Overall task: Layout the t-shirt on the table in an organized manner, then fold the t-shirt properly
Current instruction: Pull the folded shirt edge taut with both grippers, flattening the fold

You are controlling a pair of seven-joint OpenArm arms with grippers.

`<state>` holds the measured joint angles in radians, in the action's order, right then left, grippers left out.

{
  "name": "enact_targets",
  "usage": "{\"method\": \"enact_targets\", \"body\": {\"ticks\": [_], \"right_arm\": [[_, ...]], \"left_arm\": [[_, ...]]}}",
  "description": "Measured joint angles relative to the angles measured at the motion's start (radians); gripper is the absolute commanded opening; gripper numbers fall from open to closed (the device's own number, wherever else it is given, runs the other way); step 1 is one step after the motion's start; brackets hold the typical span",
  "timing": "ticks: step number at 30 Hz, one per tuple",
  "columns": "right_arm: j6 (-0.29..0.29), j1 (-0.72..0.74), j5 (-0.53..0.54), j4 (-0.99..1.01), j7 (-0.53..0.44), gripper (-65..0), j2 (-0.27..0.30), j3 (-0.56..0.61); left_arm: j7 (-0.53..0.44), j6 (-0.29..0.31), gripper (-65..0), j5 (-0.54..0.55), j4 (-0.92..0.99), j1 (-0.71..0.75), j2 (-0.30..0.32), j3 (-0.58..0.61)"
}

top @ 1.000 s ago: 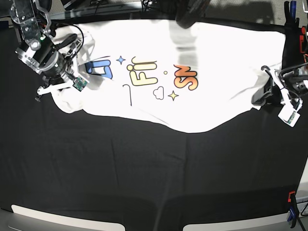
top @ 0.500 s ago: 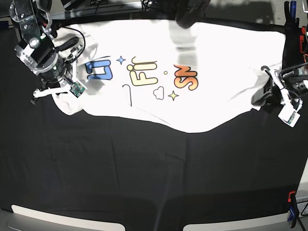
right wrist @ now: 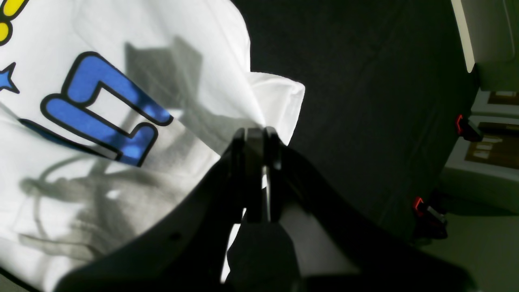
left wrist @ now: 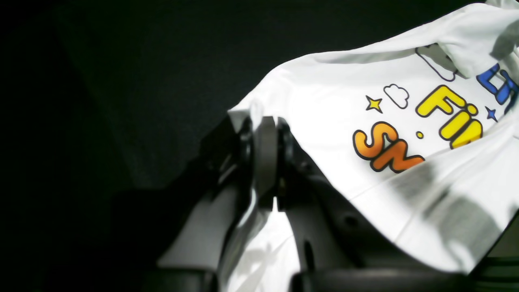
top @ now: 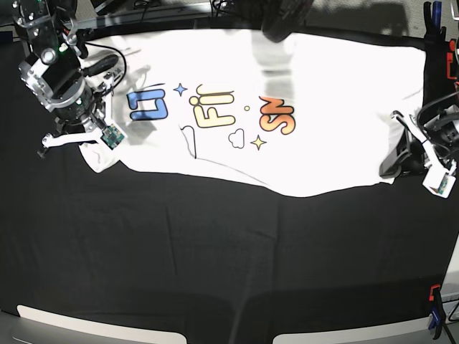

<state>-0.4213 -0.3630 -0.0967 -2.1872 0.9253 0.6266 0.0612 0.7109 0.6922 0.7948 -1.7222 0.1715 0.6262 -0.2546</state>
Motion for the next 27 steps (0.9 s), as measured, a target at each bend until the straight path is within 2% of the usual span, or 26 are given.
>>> {"method": "enact_targets", "body": {"ticks": [6,7,9,12,20,25,27], "right_arm": [[0.0,0.0,0.0,0.0,0.0,-65.0,0.0,0.0],[0.0,0.0,0.0,0.0,0.0,-65.0,0.0,0.0],[0.0,0.0,0.0,0.0,0.0,-65.0,0.0,0.0],[0.0,0.0,0.0,0.0,0.0,-65.0,0.0,0.0],[0.0,0.0,0.0,0.0,0.0,-65.0,0.0,0.0],[0.0,0.0,0.0,0.0,0.0,-65.0,0.0,0.0],[0.0,0.0,0.0,0.0,0.0,-65.0,0.0,0.0]], "left_arm": [[-0.047,0.0,-65.0,-0.015,0.0,0.0,0.002,0.0],[-0.077,0.001,-65.0,-0.075,-0.003,0.0,0.003,0.0],[-0.142,0.007,-65.0,-0.265,-0.015,0.0,0.003,0.0],[-0.287,0.014,-65.0,-0.504,-0.022,0.0,0.003,0.0],[-0.704,0.016,-65.0,-0.846,-0.023,0.0,0.003,0.0],[-0.711,0.016,-65.0,-0.86,-0.023,0.006,0.003,0.0],[-0.705,0.016,-65.0,-0.813,-0.023,0.006,0.003,0.0]]}}
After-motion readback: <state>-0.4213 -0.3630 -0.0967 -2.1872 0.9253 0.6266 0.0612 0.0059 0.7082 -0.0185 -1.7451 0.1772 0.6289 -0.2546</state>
